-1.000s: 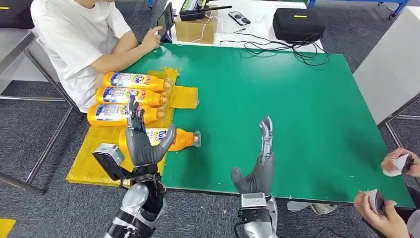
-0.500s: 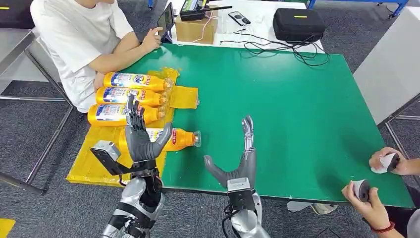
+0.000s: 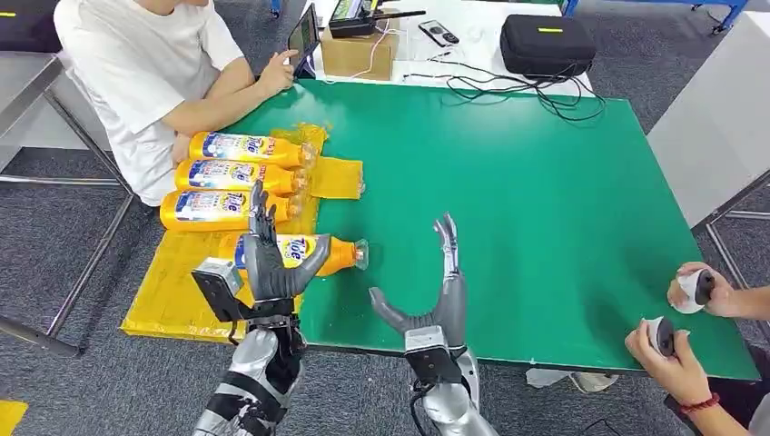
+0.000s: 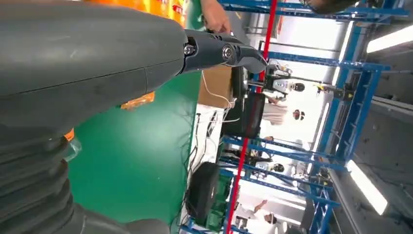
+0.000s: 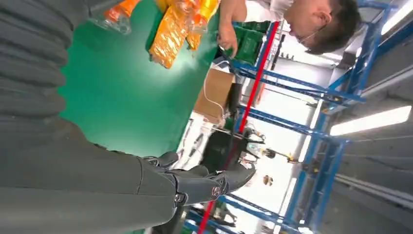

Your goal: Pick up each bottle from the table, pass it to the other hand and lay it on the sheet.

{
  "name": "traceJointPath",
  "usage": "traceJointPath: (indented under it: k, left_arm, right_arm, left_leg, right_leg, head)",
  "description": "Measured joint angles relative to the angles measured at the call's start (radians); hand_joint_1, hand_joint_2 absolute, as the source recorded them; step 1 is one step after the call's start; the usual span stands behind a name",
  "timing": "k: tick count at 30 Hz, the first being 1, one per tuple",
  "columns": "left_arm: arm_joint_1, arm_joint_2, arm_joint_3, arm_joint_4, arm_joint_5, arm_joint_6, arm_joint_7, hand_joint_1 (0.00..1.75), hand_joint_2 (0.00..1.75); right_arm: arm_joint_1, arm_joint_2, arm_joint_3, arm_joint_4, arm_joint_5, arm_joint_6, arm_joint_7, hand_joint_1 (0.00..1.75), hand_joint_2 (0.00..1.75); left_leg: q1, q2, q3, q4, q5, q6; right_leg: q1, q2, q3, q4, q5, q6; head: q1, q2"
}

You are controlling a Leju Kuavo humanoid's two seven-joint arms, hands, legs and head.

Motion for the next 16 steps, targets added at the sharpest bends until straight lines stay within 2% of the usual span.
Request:
traceJointPath:
  k: [4, 5, 9, 10, 14, 16]
  left_arm:
    - [-0.005, -0.002, -0.012, 0.008, -0.020, 0.024, 0.000, 0.00, 1.75]
    - [-0.005, -0.002, -0.016, 0.010, -0.026, 0.036, 0.000, 0.00, 1.75]
    - [-0.002, -0.002, -0.054, 0.011, -0.055, 0.137, 0.000, 0.00, 1.75]
    - [-0.002, -0.001, -0.064, 0.013, -0.054, 0.165, 0.000, 0.00, 1.75]
    - [-0.005, -0.001, -0.095, 0.027, -0.056, 0.210, 0.000, 0.00, 1.75]
    - [-0.008, -0.001, -0.115, 0.035, -0.054, 0.215, -0.001, 0.00, 1.75]
  right_arm:
    - [-0.026, -0.019, 0.039, 0.031, -0.132, 0.047, 0.000, 0.00, 1.75]
    - [-0.029, -0.024, 0.046, 0.037, -0.148, 0.056, 0.000, 0.00, 0.00]
    - [-0.027, -0.028, 0.037, 0.055, -0.203, 0.074, 0.000, 0.00, 0.00]
    - [-0.025, -0.025, 0.030, 0.058, -0.183, 0.053, 0.000, 0.00, 0.00]
    - [-0.004, 0.004, -0.045, 0.058, 0.055, 0.003, 0.000, 0.00, 0.00]
    - [0.000, 0.009, -0.055, 0.058, 0.066, 0.002, 0.000, 0.00, 0.00]
  left_leg:
    - [0.000, 0.000, 0.000, 0.000, 0.000, 0.000]
    - [0.000, 0.000, 0.000, 0.000, 0.000, 0.000]
    - [0.000, 0.000, 0.000, 0.000, 0.000, 0.000]
    - [0.000, 0.000, 0.000, 0.000, 0.000, 0.000]
    - [0.000, 0.000, 0.000, 0.000, 0.000, 0.000]
    - [0.000, 0.000, 0.000, 0.000, 0.000, 0.000]
  right_leg:
    - [0.000, 0.000, 0.000, 0.000, 0.000, 0.000]
    - [0.000, 0.000, 0.000, 0.000, 0.000, 0.000]
    - [0.000, 0.000, 0.000, 0.000, 0.000, 0.000]
    - [0.000, 0.000, 0.000, 0.000, 0.000, 0.000]
    - [0.000, 0.000, 0.000, 0.000, 0.000, 0.000]
    - [0.000, 0.000, 0.000, 0.000, 0.000, 0.000]
  head:
    - [0.000, 0.000]
    - [0.000, 0.000]
    - [0.000, 0.000]
    - [0.000, 0.000]
    - [0.000, 0.000]
    - [0.000, 0.000]
